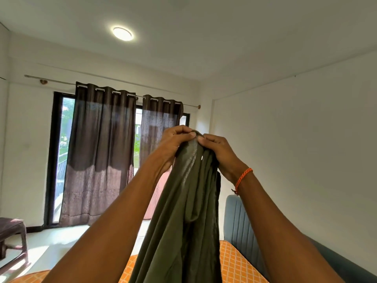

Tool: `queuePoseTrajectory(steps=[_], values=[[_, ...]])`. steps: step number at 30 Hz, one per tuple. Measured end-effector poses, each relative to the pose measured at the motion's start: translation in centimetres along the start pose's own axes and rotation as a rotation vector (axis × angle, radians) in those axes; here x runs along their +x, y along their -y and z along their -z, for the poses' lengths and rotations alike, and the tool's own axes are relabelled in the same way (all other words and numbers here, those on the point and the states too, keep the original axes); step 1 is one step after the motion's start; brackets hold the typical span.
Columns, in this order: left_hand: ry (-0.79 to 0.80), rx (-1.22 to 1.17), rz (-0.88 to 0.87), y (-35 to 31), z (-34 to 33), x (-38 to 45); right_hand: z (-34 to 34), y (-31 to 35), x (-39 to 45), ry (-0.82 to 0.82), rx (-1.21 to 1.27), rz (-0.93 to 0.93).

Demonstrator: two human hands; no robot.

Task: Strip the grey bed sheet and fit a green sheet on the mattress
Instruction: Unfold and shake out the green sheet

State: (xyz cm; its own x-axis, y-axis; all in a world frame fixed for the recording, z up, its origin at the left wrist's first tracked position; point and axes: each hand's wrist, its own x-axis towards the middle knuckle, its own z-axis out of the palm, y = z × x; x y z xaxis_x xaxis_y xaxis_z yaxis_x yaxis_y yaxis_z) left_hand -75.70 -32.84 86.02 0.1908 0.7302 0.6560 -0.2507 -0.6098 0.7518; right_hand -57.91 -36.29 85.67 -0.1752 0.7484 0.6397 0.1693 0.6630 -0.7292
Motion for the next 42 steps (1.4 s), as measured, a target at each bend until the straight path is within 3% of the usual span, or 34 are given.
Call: queuePoseTrajectory(steps=[7, 10, 17, 26, 34, 36, 39, 42], values=[[0.185, -0.135, 0.137, 1.8, 2.1, -2.2, -1.7, -1.0, -0.7, -0.071, 0.063, 0.085], [0.243, -0.278, 0.174, 2.5, 2.0, -3.1, -2.0, -1.3, -1.2, -0.074, 0.230, 0.086], [0.286, -0.508, 0.215, 5.0, 1.6, -5.1, -0.5, -0.2, -1.4, -0.177, 0.424, 0.117], [0.165, -0.453, 0.385, 10.9, 2.2, -8.4, 3.0, 1.1, -0.8, -0.326, 0.610, 0.114], [0.388, 0.178, 0.586, 14.0, 2.1, -9.1, 4.1, -0.1, -1.3, -0.335, 0.594, 0.052], [0.379, 0.382, 0.588, 14.4, 1.9, -8.8, 3.9, -0.3, -1.8, -0.322, 0.579, 0.061], [0.306, 0.741, 0.457, 15.1, 0.9, -8.0, 3.2, 0.1, -2.4, -0.294, 0.554, 0.088], [0.111, 0.898, 0.367, 14.9, 0.4, -7.4, 3.5, -0.1, -2.8, -0.289, 0.604, 0.109]])
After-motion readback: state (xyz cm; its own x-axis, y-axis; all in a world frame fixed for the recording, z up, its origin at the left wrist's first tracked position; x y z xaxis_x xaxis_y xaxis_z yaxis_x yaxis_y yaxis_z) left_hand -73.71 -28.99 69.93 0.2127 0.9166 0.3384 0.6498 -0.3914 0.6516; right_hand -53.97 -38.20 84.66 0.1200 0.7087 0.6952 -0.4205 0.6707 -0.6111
